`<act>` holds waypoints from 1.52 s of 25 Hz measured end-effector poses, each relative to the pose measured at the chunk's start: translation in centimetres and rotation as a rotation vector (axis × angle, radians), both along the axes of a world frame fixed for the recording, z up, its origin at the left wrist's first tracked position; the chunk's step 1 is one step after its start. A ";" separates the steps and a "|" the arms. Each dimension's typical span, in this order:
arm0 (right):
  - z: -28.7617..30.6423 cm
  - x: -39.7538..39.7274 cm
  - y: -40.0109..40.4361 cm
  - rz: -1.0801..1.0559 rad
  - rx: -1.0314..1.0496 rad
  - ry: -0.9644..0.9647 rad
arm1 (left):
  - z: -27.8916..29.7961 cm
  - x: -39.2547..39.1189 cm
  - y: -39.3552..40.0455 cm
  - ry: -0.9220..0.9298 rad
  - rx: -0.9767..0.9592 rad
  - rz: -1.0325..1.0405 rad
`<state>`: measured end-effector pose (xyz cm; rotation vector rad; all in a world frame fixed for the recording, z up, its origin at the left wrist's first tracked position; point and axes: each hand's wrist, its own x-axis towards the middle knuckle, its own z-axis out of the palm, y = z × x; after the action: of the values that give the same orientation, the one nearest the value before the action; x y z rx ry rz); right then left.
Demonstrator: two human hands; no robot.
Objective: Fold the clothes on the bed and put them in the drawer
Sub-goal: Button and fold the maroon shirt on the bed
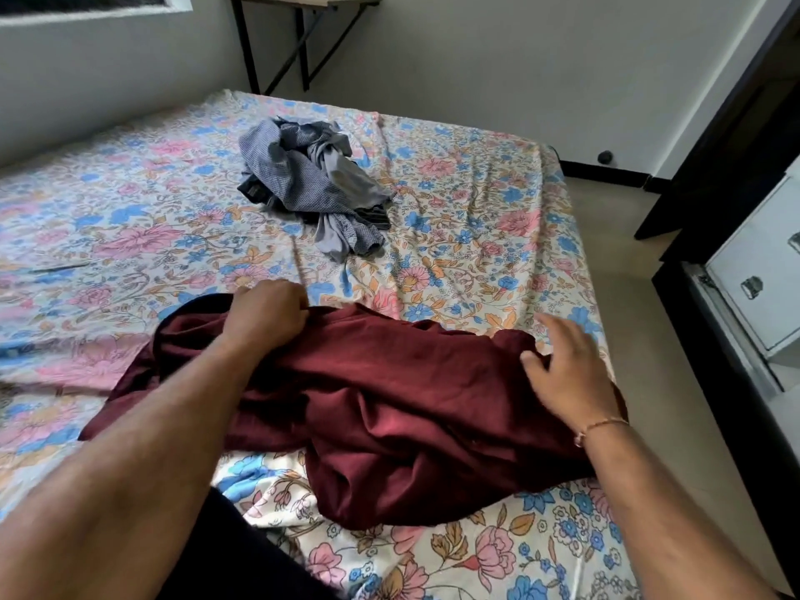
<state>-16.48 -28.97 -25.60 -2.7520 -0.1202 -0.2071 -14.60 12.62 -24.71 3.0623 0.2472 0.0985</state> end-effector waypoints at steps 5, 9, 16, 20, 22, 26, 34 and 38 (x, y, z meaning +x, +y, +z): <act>-0.8 -1.3 -2.7 0.051 -0.085 0.164 | 4.5 -4.6 4.3 -0.058 -0.246 -0.291; -1.8 -4.5 -7.4 -0.165 0.177 0.056 | 1.4 -11.8 8.2 0.023 -0.121 -0.126; -1.4 -2.3 -1.0 0.210 0.238 -0.232 | 5.6 -8.1 0.2 -0.342 -0.199 -0.383; -5.1 -1.3 1.1 0.263 -0.019 -0.009 | 2.8 -4.7 -3.3 0.074 -0.126 -0.456; -5.1 -2.0 0.3 0.252 -0.035 -0.184 | 2.1 -4.6 -2.5 0.131 -0.094 -0.544; -2.1 -3.5 -2.0 0.106 0.052 -0.566 | 4.3 -6.1 -1.3 -0.313 -0.161 -0.538; 1.5 -6.4 -3.7 0.591 -0.099 0.422 | 3.1 -11.5 1.0 0.429 0.100 -0.418; 1.1 -7.4 -4.2 0.619 -0.027 0.520 | 3.3 -12.4 1.3 0.262 -0.133 -0.448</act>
<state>-23.91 -33.14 -24.52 -2.5467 -0.8053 0.6658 -26.99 13.90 -21.41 2.9054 -0.4049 -0.3291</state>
